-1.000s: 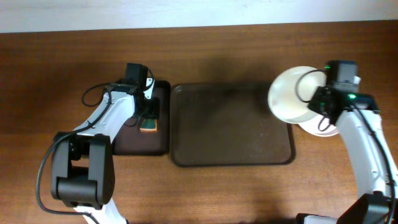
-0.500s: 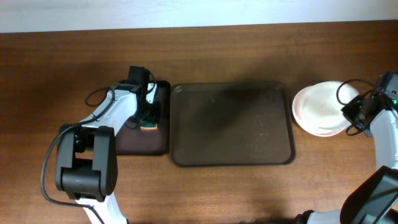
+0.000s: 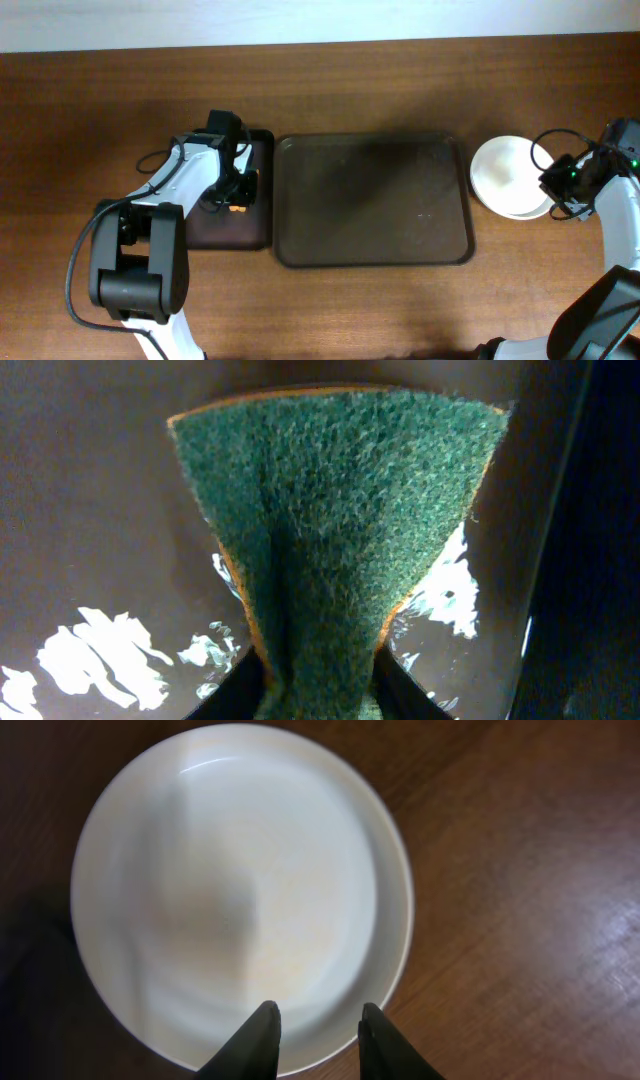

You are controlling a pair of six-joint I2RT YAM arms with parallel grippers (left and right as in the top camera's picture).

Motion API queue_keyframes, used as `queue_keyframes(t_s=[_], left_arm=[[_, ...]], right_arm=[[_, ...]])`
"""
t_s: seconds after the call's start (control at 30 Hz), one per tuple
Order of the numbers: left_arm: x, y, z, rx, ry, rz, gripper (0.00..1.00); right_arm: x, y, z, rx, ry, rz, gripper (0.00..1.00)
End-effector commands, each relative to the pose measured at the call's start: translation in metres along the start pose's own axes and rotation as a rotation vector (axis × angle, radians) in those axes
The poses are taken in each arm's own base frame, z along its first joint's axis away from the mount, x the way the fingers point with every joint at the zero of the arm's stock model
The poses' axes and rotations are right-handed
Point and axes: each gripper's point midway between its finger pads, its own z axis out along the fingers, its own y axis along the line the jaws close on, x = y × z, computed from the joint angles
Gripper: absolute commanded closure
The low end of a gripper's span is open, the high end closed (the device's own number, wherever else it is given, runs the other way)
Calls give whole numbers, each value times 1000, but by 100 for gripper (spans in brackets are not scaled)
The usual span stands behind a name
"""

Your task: Clean dirty plates on tray and stack at the side

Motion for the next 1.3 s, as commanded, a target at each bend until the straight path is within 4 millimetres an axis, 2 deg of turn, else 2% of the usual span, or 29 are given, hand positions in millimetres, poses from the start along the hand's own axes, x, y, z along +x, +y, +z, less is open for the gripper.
queue_keyframes(t_s=[0.0, 0.07, 0.1, 0.13, 0.17, 0.23, 0.3, 0.33, 0.37, 0.4, 0.5, 0.67, 0.73, 0.83, 1.0, 1.1, 1.13, 1.17, 1.27], left_arm=[[-25, -1, -26, 11, -60, 0, 60], [-36, -2, -42, 13, -107, 3, 52], [-44, -3, -55, 14, -147, 4, 39], [-48, -3, -64, 14, -175, 6, 13], [-52, -3, -74, 15, -201, 5, 0], [-56, 0, -83, 16, -229, -25, 0], [-54, 6, -91, 19, -241, -79, 0], [-53, 8, -96, 21, -247, -108, 0], [-53, 12, -105, 21, -264, -128, 0], [-50, 16, -112, 21, -271, -141, 0], [-33, 25, -129, 14, -254, -168, 0], [-5, 22, -143, 19, -199, -184, 0], [7, 18, -152, 24, -217, -176, 0], [24, 16, -164, 28, -302, -169, 0], [59, 12, -210, 46, -654, -142, 0], [74, 10, -227, 51, -777, -132, 0], [78, 9, -240, 54, -837, -127, 0], [83, 9, -251, 56, -877, -124, 0], [88, 8, -261, 58, -918, -120, 0]], right_arm=[[0, 35, -5, -91, -2, -157, 72], [4, 56, -8, -118, -6, -242, 72], [14, 78, -11, -178, 10, -327, 70], [29, 102, -15, -265, 37, -428, 66], [42, 120, -18, -319, 55, -497, 63], [57, 137, -18, -330, 67, -557, 56], [72, 151, -20, -346, 84, -601, 40], [79, 155, -21, -350, 97, -620, 27], [86, 158, -21, -352, 112, -634, 4], [90, 159, -23, -352, 120, -643, 1], [99, 154, -34, -341, 142, -650, 1], [113, 125, -63, -253, 177, -636, 1], [113, 115, -81, -229, 128, -641, 1], [112, 111, -109, -276, 8, -649, 1], [120, 89, -147, -318, -228, -652, 1], [128, 81, -157, -330, -255, -651, 1], [128, 81, -159, -333, -261, -651, 1], [128, 81, -159, -333, -261, -651, 1], [128, 81, -153, -323, -238, -651, 1]])
